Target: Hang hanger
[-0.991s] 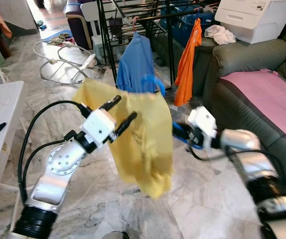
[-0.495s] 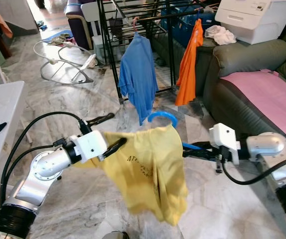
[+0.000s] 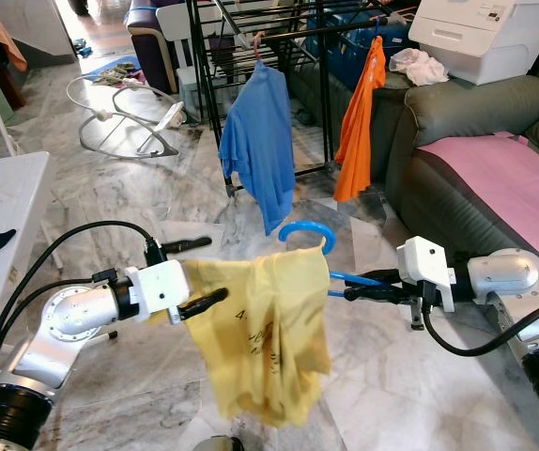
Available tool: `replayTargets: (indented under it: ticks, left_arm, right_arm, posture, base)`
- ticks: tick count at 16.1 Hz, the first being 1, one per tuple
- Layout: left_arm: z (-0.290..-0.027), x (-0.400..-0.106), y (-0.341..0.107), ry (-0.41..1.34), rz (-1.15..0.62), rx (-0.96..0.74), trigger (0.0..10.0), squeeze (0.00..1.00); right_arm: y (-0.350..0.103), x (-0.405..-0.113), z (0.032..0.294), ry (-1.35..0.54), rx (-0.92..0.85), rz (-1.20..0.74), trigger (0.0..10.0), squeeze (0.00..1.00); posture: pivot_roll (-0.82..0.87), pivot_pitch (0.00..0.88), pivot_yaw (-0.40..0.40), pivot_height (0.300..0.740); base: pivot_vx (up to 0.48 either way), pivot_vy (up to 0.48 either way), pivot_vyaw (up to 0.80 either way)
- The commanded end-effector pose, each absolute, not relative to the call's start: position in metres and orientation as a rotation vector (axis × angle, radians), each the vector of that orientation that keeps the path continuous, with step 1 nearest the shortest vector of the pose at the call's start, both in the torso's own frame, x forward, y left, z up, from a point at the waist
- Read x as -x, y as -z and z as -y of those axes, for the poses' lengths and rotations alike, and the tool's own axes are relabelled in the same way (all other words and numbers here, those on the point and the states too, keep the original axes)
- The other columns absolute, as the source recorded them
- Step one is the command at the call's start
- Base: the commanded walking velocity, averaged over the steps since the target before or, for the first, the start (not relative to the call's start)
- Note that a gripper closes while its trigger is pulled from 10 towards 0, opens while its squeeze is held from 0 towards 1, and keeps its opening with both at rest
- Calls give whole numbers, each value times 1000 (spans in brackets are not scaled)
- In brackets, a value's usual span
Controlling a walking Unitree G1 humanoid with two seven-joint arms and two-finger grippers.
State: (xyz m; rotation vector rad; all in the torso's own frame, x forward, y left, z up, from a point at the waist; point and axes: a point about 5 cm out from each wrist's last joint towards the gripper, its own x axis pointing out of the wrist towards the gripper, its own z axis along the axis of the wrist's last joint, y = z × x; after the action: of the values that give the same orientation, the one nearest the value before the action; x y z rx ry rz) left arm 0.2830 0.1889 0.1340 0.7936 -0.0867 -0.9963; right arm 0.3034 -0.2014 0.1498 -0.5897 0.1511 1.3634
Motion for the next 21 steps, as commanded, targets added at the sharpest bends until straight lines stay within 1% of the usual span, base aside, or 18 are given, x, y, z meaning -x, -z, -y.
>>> replayTargets:
  ticks: [1,7,11,14,17,21]
  left_arm:
    - [-193,-282,-130,1035,35,-795,0,0]
    - [-200,-291,-137,1069,-15,-790,0,0]
    - [-191,-298,-145,1087,15,-764,0,0]
    - [-188,-295,-141,1133,-8,-760,0,0]
    - [-187,-288,-130,1215,-97,-739,0,0]
    - [-187,-285,-126,1259,-151,-718,0,0]
  right_arm:
    - [-159,-305,202,-1383,618,-118,0,0]
    - [-158,-304,201,-1400,646,-121,0,0]
    - [-154,-305,198,-1414,658,-124,0,0]
    - [-153,-304,195,-1426,666,-120,0,0]
    - [-152,-307,193,-1420,671,-111,0,0]
    - [-150,-306,191,-1423,677,-106,0,0]
  posture:
    - [-48,23,53,740]
    - [-48,23,53,740]
    - [-54,23,50,740]
    - [-54,25,52,740]
    - [-54,25,52,740]
    - [-54,25,52,740]
  base:
    - [0,0,0]
    - [0,0,0]
    - [0,0,0]
    - [0,0,0]
    - [0,0,0]
    - [0,0,0]
